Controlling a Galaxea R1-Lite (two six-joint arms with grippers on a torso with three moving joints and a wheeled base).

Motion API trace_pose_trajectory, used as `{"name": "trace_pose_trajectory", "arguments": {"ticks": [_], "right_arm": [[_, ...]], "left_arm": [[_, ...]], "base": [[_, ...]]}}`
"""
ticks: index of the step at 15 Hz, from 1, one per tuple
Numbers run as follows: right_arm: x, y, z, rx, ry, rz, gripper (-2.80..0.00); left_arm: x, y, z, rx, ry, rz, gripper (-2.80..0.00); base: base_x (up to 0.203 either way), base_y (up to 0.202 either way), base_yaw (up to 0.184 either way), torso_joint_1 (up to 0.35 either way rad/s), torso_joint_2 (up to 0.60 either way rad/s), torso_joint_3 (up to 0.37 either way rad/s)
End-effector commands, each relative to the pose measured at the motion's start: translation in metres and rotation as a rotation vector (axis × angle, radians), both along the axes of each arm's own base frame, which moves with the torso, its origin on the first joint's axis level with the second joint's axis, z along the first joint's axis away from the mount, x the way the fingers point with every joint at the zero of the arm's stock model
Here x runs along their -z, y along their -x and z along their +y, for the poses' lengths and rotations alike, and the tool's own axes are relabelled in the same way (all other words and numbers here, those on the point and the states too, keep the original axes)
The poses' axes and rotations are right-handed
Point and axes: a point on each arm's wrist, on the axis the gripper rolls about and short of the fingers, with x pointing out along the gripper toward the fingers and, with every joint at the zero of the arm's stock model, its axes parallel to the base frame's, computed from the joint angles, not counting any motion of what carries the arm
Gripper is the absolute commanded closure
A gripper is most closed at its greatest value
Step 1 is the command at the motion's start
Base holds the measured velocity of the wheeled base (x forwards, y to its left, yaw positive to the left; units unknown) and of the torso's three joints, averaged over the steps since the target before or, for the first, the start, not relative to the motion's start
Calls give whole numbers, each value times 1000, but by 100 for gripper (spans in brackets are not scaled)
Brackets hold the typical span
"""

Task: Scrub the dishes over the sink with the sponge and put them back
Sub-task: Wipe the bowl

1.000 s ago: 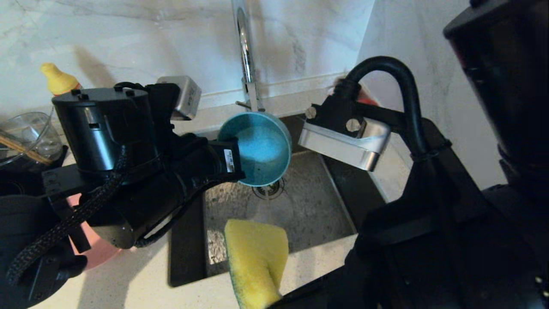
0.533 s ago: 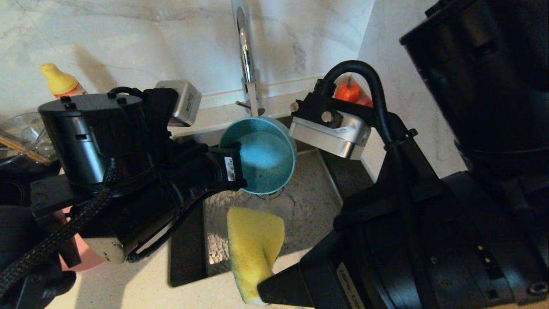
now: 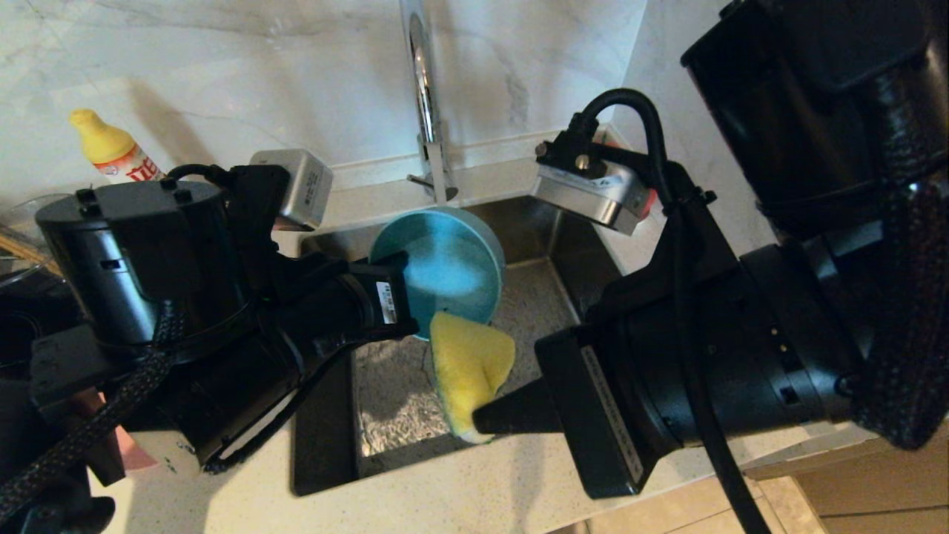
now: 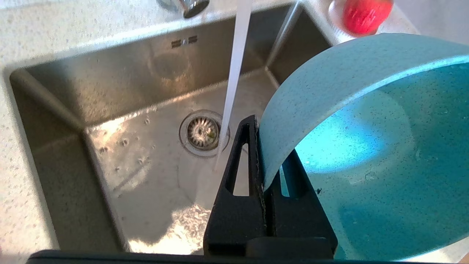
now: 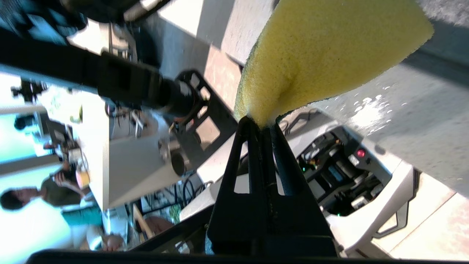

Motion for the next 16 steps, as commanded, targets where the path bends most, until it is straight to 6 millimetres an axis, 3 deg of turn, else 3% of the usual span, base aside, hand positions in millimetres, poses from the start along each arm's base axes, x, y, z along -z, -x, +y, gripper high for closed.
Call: {"name": "trace_pose_trajectory", "arguments": {"ticks": [1,7,14,16], "right_arm": [[-8,-4,-7,26,-28,-11,0],[-35,-9,-5,59,-134,-27,0],[-24,-20,14,59,-113,1,0],[-28,-18,11,64,-126,7,0]], "left_arm": [[1,1,1,0,7,-7,0],[-3,4,2,10,7,-21,0],[-1,7,-5,31,-6,-22,0],[-4,7,-5,31,3,-27,0]], "base": [[0,0,0,0,0,0],[0,0,0,0,0,0],[0,0,0,0,0,0],[0,0,0,0,0,0]]}}
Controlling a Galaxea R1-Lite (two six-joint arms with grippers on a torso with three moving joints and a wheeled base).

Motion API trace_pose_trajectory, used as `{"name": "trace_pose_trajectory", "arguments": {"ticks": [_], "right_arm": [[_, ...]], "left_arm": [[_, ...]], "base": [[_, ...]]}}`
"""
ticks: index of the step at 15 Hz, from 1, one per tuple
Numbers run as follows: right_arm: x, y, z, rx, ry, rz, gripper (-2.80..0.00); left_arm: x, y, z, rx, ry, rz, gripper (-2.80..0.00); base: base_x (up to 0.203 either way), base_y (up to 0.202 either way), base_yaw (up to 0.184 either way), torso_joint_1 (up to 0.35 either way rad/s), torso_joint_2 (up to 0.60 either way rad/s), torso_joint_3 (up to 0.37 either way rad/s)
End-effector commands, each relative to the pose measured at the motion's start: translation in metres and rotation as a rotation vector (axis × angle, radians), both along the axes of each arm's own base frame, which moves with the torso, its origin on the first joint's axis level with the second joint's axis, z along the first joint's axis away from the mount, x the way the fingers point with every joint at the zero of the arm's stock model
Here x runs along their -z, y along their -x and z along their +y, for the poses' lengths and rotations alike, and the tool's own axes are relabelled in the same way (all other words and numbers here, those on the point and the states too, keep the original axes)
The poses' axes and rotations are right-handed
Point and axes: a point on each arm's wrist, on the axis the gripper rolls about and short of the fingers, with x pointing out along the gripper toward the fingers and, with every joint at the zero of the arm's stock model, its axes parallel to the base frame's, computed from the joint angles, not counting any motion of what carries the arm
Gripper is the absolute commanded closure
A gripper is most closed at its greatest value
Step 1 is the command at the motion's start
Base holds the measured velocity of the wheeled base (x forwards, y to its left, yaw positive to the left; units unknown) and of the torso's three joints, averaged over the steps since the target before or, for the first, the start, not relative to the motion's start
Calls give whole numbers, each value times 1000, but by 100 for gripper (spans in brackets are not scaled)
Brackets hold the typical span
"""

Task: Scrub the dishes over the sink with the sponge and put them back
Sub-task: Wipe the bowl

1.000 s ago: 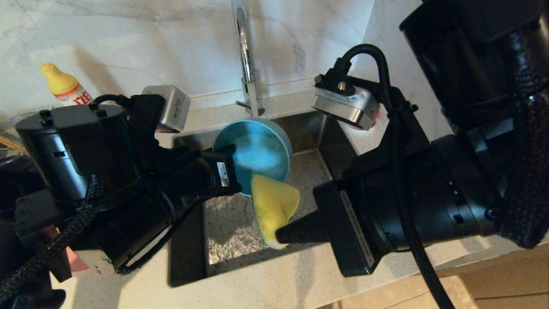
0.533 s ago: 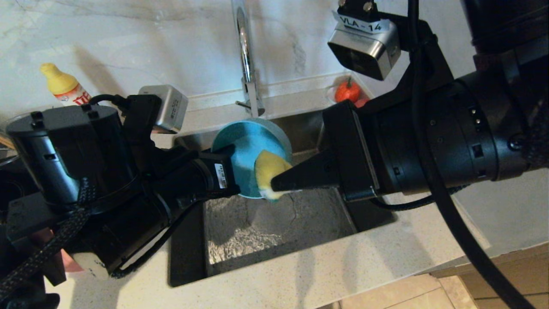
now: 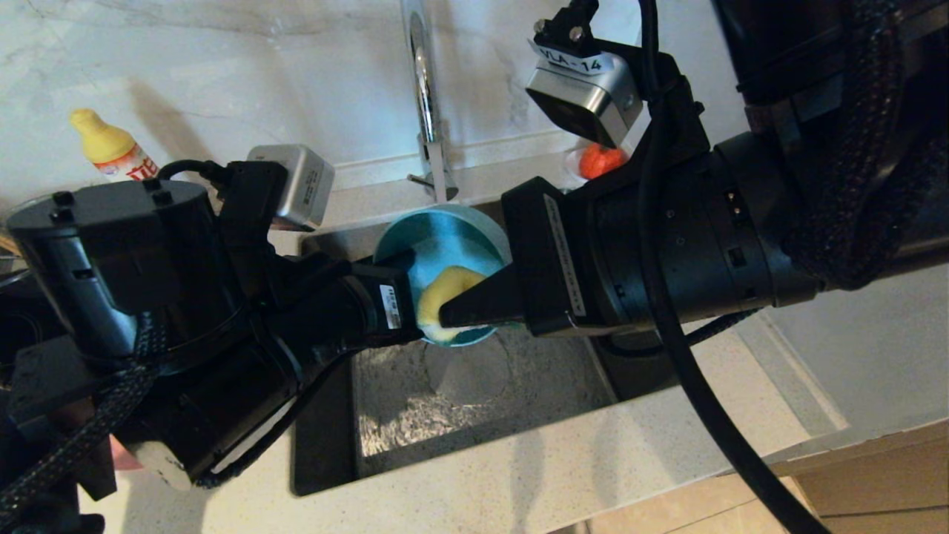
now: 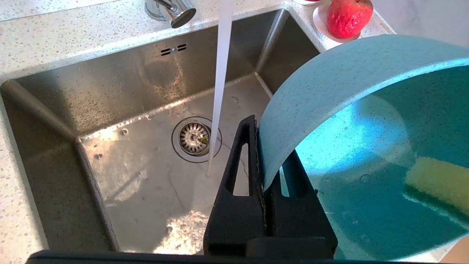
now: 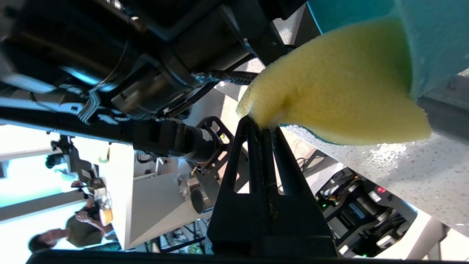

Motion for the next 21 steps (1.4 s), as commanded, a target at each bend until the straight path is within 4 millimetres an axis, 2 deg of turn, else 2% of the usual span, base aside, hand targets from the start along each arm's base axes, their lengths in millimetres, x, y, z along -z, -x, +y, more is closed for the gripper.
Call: {"name": "trace_pose_trajectory", "arguments": {"ticks": [1,6,11,14,18,21], "right_arm": [[-1,1,-1,-1,-3,6,0],[-10,7,-5,-15,-35,2,0],[-9,8,-1,-19,-38,18,0],[-4,4,2,-7,-27,28,0],[0,-13,-8,54,-11,30,0],[-1,-16,-9,64,-18,22,0]], "left_arm": [[-1,-1,0,-3,8,-3,0],[-3,-4,-3,-12,13,-8,0],[-10,-9,-6,-43,45,-22,0],[-13,-7,-4,-42,72,-22,0],[-17,4,5,-36,84,-32,0],[-14,10,11,-27,79,-28,0]], "base": [[0,0,0,0,0,0],[0,0,0,0,0,0],[0,0,0,0,0,0],[0,0,0,0,0,0],[0,0,0,0,0,0],[0,0,0,0,0,0]]}}
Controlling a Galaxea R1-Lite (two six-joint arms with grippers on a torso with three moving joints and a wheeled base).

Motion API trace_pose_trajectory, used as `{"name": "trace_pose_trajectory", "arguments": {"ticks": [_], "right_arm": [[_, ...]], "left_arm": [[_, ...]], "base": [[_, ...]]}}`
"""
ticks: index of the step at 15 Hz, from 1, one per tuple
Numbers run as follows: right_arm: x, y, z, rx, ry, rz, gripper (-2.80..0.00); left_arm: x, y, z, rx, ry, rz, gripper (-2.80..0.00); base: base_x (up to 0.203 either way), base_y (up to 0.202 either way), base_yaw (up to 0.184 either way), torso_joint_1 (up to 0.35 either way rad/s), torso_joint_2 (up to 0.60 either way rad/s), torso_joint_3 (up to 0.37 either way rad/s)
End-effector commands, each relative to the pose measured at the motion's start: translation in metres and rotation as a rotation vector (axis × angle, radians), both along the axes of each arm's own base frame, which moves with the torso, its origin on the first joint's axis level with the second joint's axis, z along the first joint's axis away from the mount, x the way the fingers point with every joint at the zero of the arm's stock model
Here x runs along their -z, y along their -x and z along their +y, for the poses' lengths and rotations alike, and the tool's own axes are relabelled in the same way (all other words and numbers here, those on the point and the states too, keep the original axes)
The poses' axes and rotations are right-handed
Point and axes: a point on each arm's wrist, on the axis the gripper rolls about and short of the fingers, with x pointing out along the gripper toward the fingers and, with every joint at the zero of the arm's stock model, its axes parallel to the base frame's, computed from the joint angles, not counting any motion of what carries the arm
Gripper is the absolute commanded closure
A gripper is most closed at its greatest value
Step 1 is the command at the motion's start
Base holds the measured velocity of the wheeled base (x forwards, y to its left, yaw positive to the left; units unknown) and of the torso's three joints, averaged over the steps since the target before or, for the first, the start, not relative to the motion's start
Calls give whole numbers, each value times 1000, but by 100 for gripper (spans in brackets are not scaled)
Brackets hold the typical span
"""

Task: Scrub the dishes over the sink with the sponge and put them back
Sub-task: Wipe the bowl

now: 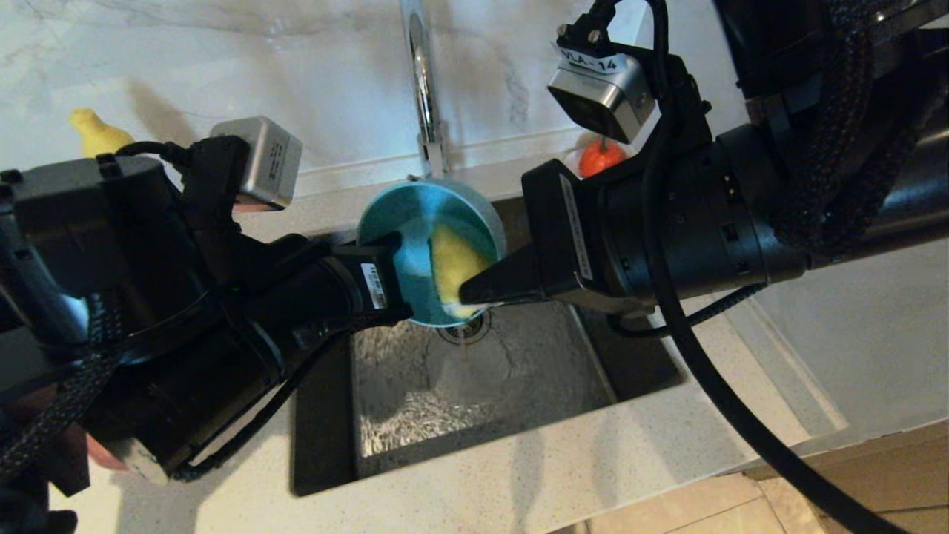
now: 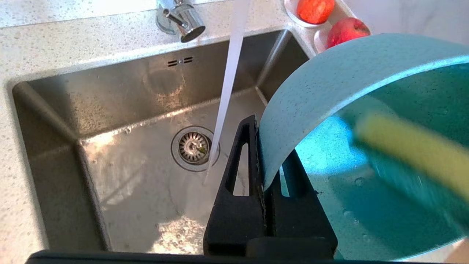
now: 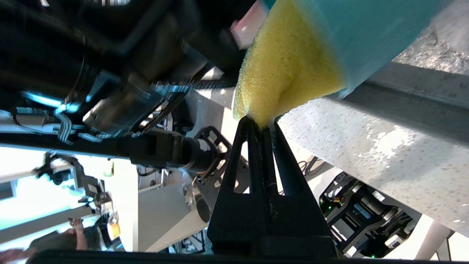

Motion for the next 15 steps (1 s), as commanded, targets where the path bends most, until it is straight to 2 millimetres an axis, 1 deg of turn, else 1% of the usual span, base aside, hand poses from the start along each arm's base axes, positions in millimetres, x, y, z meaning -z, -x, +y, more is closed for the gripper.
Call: {"name": "trace_pose_trajectory", "arguments": {"ticks": [1,3,5,7,11,15], "right_arm": [[-2,-6,-2,19,-14,-12,0],[-6,-13,-2,38,-45,-36,0],[-5,-19,-4,60,-46,-40,0],[-3,-29,-4,83,-50,-43,0],[-8,-28,-5,79,-67,-60,0],[-10,-23,-4,54,-66,-76,0]], "left_arm": [[-4,7,7,0,13,-13,0],[2,8,8,3,-3,-2,0],[9,11,10,30,-25,11,0],[17,13,11,61,-53,27,0],[24,13,10,94,-79,44,0],[28,7,4,91,-85,57,0]], "base": [[0,0,0,0,0,0],[0,0,0,0,0,0],[0,0,0,0,0,0],[0,0,0,0,0,0],[0,0,0,0,0,0],[0,0,0,0,0,0]]}}
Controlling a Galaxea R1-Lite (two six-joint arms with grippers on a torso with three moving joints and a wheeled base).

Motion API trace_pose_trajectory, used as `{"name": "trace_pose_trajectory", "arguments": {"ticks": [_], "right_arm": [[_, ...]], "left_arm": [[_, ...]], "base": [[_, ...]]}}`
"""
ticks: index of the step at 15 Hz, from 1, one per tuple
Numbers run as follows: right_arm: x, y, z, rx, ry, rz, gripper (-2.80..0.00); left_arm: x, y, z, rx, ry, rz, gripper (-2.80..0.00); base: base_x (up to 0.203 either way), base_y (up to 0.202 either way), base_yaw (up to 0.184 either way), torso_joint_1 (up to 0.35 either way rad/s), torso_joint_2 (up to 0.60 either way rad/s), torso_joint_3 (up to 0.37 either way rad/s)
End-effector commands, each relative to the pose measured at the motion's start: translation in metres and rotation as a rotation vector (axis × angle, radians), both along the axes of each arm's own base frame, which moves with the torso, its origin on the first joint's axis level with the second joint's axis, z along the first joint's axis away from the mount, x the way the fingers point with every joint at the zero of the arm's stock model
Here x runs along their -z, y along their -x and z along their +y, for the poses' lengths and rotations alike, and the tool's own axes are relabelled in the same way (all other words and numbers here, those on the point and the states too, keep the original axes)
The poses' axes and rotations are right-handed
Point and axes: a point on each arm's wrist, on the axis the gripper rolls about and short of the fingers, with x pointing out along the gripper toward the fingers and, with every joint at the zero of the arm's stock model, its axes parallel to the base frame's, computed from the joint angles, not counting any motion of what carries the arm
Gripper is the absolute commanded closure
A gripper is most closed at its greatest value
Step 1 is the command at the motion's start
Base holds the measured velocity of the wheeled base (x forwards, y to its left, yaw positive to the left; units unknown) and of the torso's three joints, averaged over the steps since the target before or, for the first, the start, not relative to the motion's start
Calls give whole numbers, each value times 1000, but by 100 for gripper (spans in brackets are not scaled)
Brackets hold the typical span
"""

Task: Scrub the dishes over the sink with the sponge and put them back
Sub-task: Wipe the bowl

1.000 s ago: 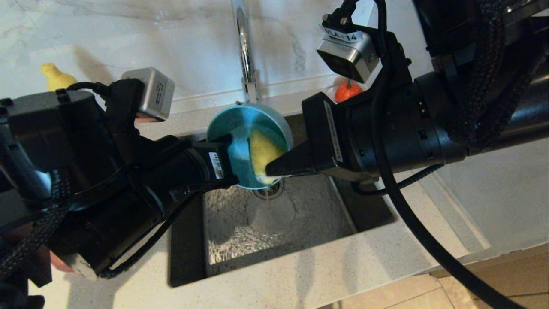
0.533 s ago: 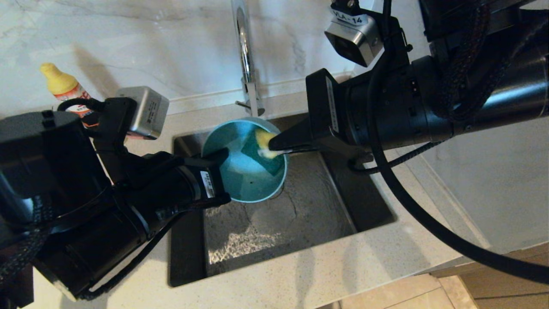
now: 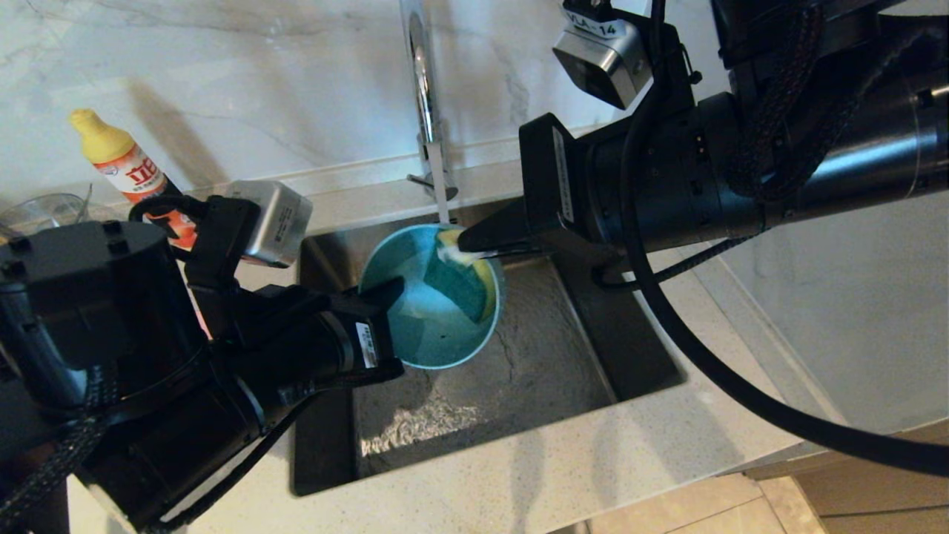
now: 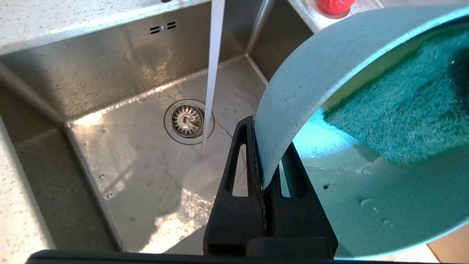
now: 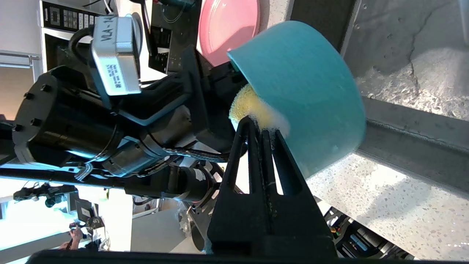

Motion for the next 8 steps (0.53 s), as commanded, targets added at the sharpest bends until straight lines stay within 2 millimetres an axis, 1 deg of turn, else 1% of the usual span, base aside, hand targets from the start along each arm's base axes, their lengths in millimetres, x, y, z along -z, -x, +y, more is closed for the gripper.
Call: {"name": "trace_pose_trajectory", "arguments": {"ticks": [1,2,4,8], "right_arm": [[-3,5,-1,-11,-7,0,0],[-3,6,-2,-12,-6,1,0],[-2,11,-2,-23,6,12,0],[21,14,-1,-36,79,70,0]], "left_arm": [[3,-6,-5,-10,2,5,0],[4,-10,-7,-23,1,3,0],[-1,-16,-10,-78,22,-15,0],[-9,-31,-18,-127,46,-33,0]], "base": [[0,0,0,0,0,0],[0,0,0,0,0,0],[0,0,0,0,0,0],[0,0,0,0,0,0]]}}
